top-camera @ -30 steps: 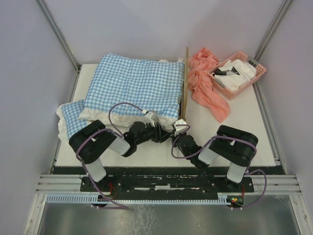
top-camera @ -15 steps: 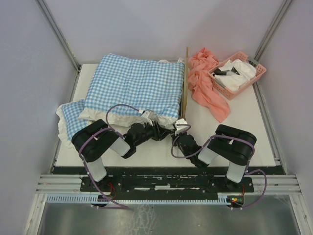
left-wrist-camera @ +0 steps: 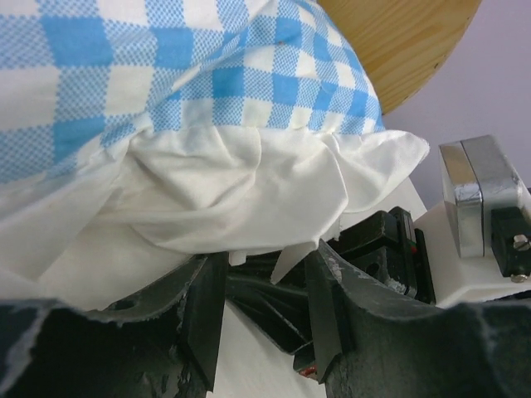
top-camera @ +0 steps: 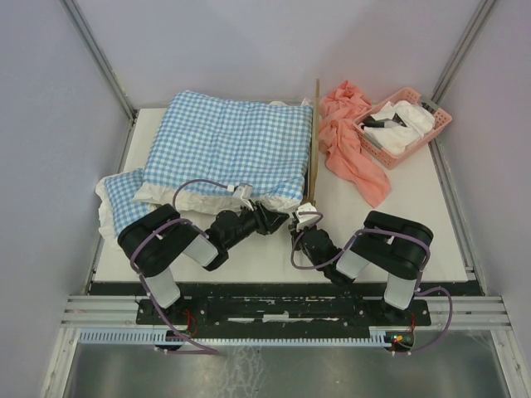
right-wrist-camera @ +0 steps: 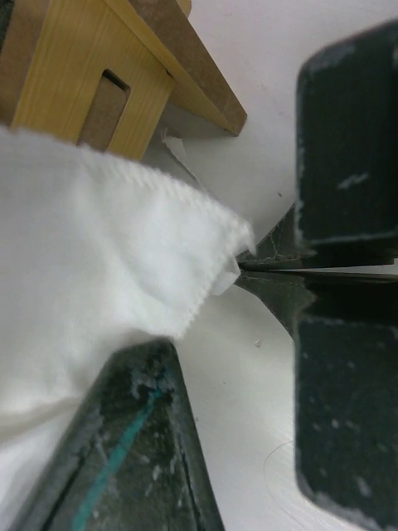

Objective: Set up the pet bed
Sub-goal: Tie the ropes to the bed frame.

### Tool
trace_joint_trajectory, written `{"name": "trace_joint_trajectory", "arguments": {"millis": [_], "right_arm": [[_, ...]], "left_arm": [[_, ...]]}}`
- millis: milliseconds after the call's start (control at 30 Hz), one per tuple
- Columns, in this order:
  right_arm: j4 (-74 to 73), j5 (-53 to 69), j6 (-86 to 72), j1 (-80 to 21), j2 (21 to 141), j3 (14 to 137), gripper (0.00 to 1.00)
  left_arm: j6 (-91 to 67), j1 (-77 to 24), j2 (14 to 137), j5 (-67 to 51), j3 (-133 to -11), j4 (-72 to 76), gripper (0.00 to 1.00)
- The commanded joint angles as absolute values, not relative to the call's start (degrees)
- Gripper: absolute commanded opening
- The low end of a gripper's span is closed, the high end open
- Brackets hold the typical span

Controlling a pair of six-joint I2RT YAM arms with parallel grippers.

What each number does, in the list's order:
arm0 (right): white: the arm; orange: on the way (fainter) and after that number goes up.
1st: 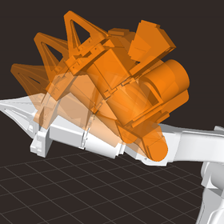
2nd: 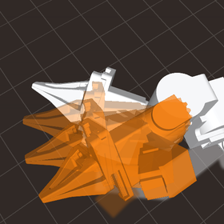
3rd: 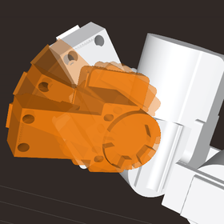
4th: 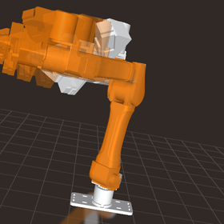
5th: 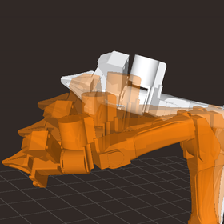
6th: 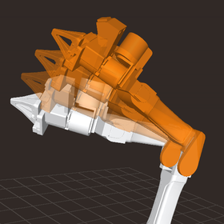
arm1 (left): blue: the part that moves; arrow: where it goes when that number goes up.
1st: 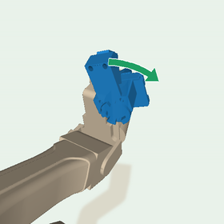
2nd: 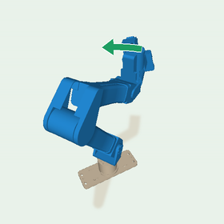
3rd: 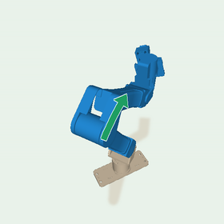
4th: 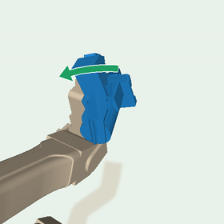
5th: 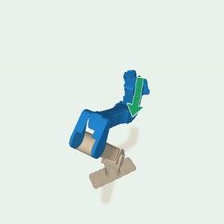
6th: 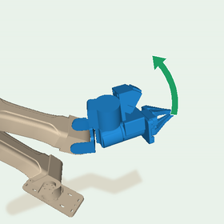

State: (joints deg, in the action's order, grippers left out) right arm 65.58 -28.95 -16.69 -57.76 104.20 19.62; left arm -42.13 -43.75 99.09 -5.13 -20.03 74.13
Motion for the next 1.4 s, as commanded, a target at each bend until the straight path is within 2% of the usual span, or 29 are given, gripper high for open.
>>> {"name": "trace_joint_trajectory", "arguments": {"millis": [0, 733, 800, 1033, 1367], "right_arm": [[67.2, -28.8, -17.2, -58.0, 103.2, 19.4, 0.02], [68.4, -28.0, -17.8, -58.1, 104.2, 19.9, 0.02], [68.6, -27.9, -17.8, -58.1, 104.5, 19.9, 0.02], [67.0, -30.6, -18.1, -58.0, 103.1, 19.1, 0.02], [66.3, -30.3, -18.2, -58.0, 101.8, 18.5, 0.02]], "left_arm": [[-44.7, -44.0, 101.4, -6.7, -22.3, 80.7, 0.49], [-38.3, -46.1, 107.5, -4.0, -25.1, 81.6, 0.47], [-38.2, -46.2, 107.7, -3.8, -25.6, 81.4, 0.41], [-36.3, -46.0, 101.6, -2.0, -23.3, 73.4, 0.04], [-31.9, -46.0, 89.2, 0.3, -20.3, 59.8, 0.03]]}}
